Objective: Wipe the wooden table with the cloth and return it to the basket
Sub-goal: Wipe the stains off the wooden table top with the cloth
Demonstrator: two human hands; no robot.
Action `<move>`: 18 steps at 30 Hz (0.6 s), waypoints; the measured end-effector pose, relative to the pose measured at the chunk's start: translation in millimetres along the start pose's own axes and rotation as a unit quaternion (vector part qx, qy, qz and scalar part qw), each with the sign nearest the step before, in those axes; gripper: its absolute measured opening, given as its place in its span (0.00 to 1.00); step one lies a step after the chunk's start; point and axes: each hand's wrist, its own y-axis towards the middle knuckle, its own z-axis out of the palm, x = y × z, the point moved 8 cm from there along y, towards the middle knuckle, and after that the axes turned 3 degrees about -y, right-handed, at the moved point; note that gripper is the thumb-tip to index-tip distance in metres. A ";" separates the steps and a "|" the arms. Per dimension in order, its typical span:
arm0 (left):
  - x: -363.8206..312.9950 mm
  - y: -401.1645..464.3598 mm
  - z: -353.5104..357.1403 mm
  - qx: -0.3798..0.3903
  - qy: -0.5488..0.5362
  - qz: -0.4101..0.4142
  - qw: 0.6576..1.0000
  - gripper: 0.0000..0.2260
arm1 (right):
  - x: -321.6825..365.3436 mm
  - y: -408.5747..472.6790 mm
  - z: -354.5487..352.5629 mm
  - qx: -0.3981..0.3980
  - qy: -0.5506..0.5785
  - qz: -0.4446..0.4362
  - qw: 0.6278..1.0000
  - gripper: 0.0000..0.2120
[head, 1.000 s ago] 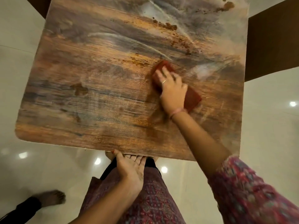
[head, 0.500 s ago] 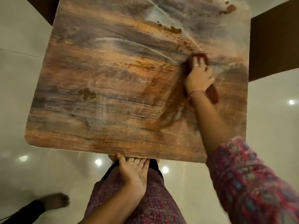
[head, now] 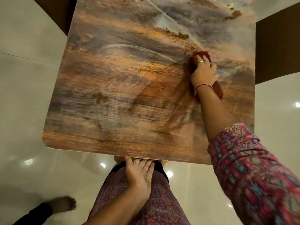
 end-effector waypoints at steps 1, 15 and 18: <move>-4.1 0.5 -1.5 0.001 -0.004 0.003 1.000 0.34 | 12.0 -13.4 4.5 -0.001 -0.003 0.002 1.000 0.25; -50.9 -1.3 -12.9 -0.007 -0.006 0.020 1.000 0.33 | 52.7 -52.2 23.2 -0.031 -0.026 -0.164 0.986 0.27; -69.1 0.5 -20.8 -0.009 -0.026 0.030 0.999 0.35 | 16.1 -23.0 10.4 -0.016 0.024 0.048 0.998 0.27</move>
